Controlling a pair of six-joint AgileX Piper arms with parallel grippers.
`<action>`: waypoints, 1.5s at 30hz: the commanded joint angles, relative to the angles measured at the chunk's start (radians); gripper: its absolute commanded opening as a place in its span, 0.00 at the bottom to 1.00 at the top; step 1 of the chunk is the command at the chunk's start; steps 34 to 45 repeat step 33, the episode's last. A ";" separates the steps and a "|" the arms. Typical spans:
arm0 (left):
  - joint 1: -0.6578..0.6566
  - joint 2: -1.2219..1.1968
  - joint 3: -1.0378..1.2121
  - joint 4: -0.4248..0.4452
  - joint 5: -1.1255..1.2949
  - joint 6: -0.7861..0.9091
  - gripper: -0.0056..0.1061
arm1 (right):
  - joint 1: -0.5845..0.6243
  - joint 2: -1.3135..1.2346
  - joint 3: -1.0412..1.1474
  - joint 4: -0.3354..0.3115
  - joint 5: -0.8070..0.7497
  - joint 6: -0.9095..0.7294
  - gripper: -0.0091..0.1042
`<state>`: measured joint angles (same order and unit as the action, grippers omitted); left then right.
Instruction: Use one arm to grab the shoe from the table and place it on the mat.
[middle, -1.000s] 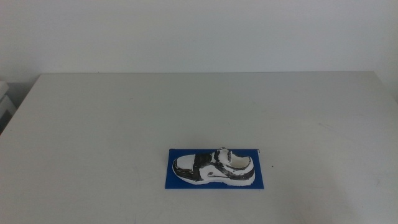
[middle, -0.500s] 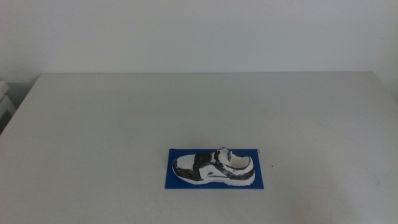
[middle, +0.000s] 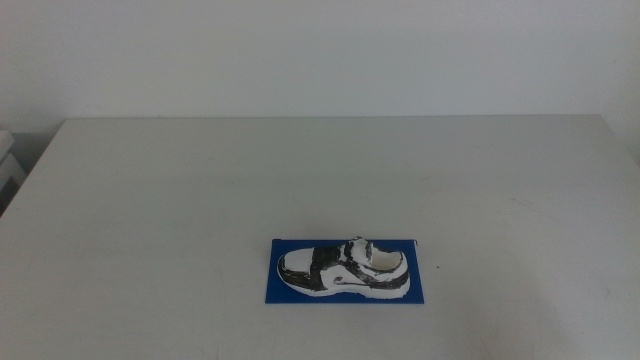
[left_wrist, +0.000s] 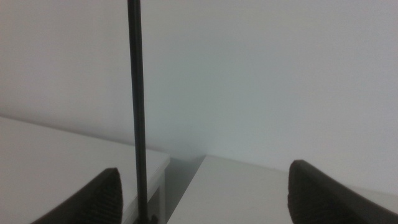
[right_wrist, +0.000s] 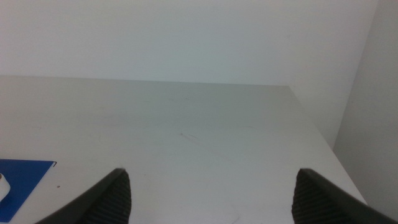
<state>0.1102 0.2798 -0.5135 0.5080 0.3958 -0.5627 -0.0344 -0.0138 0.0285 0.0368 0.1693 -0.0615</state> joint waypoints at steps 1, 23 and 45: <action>0.002 -0.001 -0.008 0.013 -0.057 0.004 0.85 | -0.004 -0.021 -0.010 -0.008 -0.079 -0.013 0.67; 0.000 -0.319 0.524 -0.380 -0.390 0.461 0.85 | -0.004 -0.021 -0.010 -0.008 -0.079 -0.013 0.67; 0.000 -0.319 0.545 -0.477 -0.387 0.569 0.85 | -0.004 -0.021 -0.010 -0.008 -0.079 -0.013 0.67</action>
